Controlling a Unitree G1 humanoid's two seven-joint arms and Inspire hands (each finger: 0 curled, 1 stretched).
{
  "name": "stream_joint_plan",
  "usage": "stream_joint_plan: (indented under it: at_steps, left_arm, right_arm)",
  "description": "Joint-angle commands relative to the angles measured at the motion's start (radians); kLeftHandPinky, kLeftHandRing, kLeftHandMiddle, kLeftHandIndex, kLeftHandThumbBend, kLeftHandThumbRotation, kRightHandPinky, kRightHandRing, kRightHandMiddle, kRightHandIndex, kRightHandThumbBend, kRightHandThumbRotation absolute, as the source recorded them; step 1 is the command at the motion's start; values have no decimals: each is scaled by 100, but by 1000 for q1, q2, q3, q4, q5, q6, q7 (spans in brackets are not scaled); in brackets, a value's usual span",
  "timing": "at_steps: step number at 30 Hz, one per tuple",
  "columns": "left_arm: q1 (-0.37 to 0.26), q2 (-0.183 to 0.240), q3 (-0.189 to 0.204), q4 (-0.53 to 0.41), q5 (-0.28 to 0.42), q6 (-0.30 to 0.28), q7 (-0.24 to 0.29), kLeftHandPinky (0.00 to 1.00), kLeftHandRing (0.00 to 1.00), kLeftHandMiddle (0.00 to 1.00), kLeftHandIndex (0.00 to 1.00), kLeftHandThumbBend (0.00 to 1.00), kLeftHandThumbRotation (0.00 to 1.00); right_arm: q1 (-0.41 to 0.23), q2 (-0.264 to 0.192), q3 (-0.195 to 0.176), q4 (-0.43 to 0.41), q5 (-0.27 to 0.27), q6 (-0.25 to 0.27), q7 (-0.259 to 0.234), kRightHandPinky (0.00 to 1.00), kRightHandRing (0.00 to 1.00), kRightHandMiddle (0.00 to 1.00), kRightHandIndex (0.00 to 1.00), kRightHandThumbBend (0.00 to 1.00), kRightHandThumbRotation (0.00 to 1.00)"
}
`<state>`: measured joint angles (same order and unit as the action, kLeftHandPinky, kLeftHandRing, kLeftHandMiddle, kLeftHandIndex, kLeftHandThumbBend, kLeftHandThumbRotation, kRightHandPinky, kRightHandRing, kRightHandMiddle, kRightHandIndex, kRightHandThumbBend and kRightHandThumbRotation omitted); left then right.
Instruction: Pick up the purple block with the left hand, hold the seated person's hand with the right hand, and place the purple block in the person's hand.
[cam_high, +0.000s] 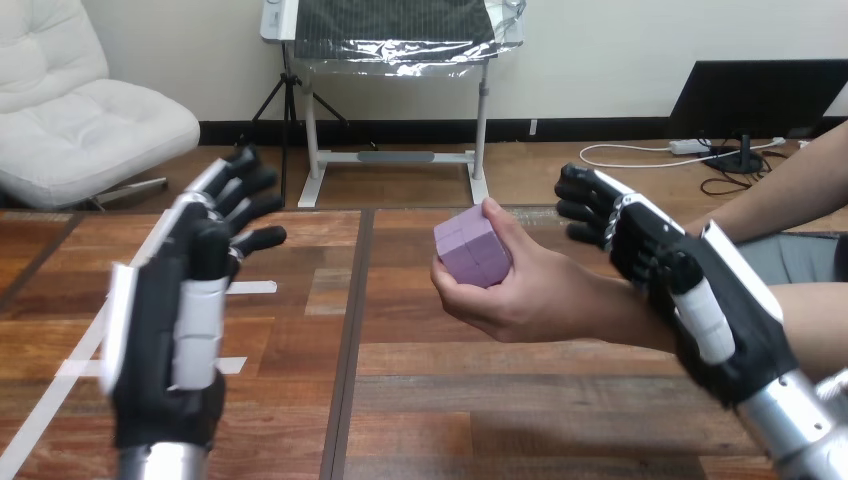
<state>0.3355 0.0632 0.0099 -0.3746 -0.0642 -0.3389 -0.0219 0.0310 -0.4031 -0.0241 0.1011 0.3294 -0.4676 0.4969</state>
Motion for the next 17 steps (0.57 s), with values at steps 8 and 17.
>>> stream_joint_plan:
  at_steps: [8,17]
  left_arm:
    - [78,0,-15,-186,-50,-27,-35,66,78,80,79,79,100]
    - [144,6,-33,-242,-71,-15,-46,66,78,79,78,74,99]
  right_arm:
    - [60,63,-25,-238,27,15,-39,88,91,92,90,94,100]
    - [125,103,-22,-302,35,4,-45,89,92,92,90,94,100]
